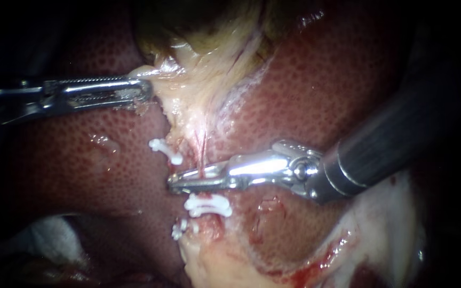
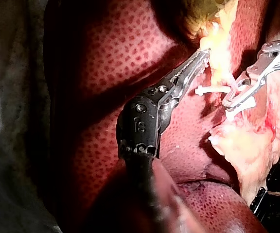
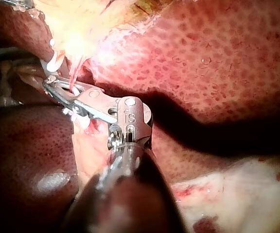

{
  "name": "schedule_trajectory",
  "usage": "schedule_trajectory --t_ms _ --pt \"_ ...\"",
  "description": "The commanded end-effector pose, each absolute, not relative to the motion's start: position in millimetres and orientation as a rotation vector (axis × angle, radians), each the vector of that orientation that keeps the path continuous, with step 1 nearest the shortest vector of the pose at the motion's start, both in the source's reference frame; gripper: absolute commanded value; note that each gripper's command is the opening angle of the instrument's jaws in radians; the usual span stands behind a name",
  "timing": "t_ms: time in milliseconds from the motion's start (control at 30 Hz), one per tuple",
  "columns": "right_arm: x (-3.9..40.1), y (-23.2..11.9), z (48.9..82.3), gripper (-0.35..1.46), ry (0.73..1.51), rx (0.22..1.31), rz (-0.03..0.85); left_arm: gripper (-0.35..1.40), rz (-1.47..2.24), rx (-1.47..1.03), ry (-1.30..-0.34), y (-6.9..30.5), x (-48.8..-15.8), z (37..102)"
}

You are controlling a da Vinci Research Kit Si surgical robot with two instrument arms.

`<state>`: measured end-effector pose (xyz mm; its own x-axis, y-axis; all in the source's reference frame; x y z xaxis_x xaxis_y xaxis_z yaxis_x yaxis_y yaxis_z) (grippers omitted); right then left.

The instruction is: Clipping third clip right tube

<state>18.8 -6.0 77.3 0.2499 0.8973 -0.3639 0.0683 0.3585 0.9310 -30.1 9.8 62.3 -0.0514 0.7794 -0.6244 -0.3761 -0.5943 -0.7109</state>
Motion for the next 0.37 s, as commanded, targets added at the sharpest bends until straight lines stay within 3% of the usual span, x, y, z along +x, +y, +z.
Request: schedule_trajectory --t_ms 33,367 --pt "18.8 -6.1 77.3 -0.35 1.186 1.06 0.739 -0.35 1.765 -1.389 -0.46 9.8 -30.1 62.3" --pt "18.8 -6.1 77.3 -0.35 1.185 1.06 0.738 -0.35 1.765 -1.389 -0.459 9.8 -30.1 62.3"
